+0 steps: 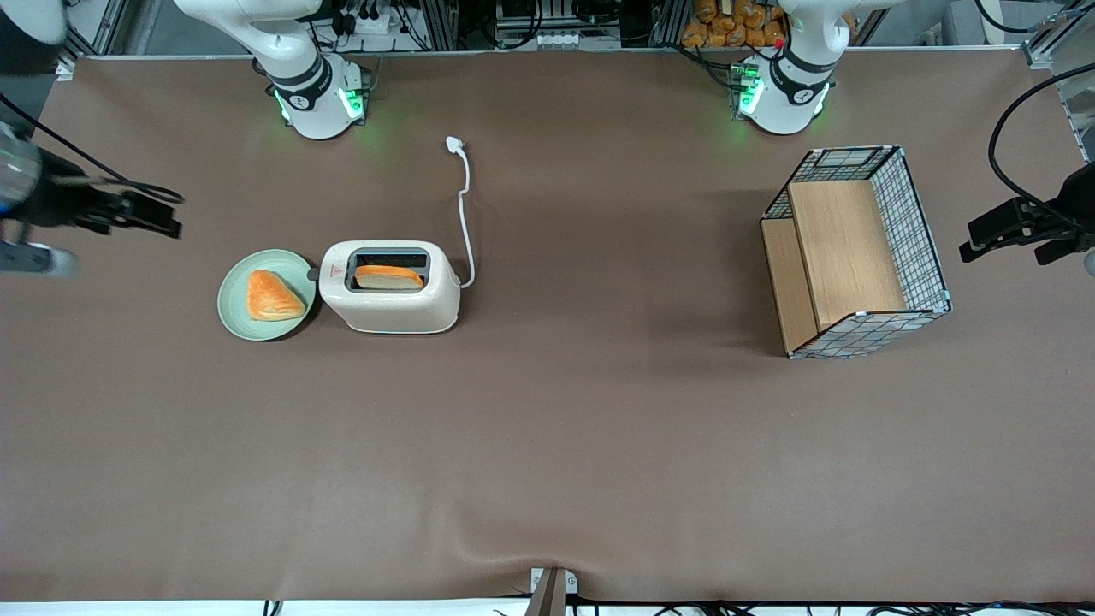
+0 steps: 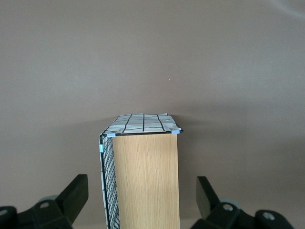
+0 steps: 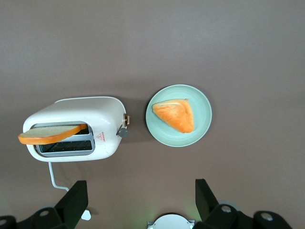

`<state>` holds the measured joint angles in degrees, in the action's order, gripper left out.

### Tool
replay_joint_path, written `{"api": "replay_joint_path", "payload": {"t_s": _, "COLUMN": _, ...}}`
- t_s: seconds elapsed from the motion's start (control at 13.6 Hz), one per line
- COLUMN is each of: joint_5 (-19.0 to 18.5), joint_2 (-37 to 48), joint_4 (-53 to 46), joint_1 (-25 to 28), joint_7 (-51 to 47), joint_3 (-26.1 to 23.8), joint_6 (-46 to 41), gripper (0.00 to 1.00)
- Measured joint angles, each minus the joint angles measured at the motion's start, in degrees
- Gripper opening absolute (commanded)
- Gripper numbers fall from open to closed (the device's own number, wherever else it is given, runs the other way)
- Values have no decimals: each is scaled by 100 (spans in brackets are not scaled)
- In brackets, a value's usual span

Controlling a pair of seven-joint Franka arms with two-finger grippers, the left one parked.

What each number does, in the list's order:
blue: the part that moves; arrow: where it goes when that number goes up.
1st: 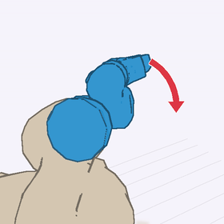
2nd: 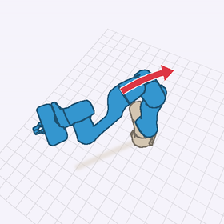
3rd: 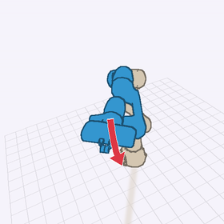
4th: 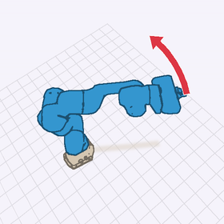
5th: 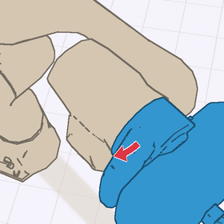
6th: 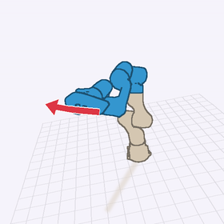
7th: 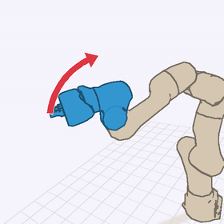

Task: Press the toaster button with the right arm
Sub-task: 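Move the right gripper toward the toaster's side lever past the green plate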

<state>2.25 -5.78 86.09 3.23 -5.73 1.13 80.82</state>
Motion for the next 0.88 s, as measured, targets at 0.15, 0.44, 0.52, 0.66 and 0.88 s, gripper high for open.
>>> {"api": "replay_joint_path", "payload": {"t_s": 0.15, "joint_5": 0, "joint_2": -151, "joint_4": -4, "joint_1": 111, "joint_7": 0, "joint_3": -4, "joint_6": -13, "gripper": 100}}
{"api": "replay_joint_path", "payload": {"t_s": 0.44, "joint_5": 0, "joint_2": -352, "joint_4": -4, "joint_1": 146, "joint_7": 0, "joint_3": 18, "joint_6": -283, "gripper": 100}}
{"api": "replay_joint_path", "payload": {"t_s": 0.52, "joint_5": 2, "joint_2": -377, "joint_4": 3, "joint_1": 147, "joint_7": 0, "joint_3": 16, "joint_6": -328, "gripper": 100}}
{"api": "replay_joint_path", "payload": {"t_s": 0.66, "joint_5": 66, "joint_2": -405, "joint_4": 106, "joint_1": 154, "joint_7": 1, "joint_3": 1, "joint_6": -437, "gripper": 100}}
{"api": "replay_joint_path", "payload": {"t_s": 0.88, "joint_5": 344, "joint_2": -417, "joint_4": 389, "joint_1": 167, "joint_7": 3, "joint_3": -4, "joint_6": -461, "gripper": 100}}
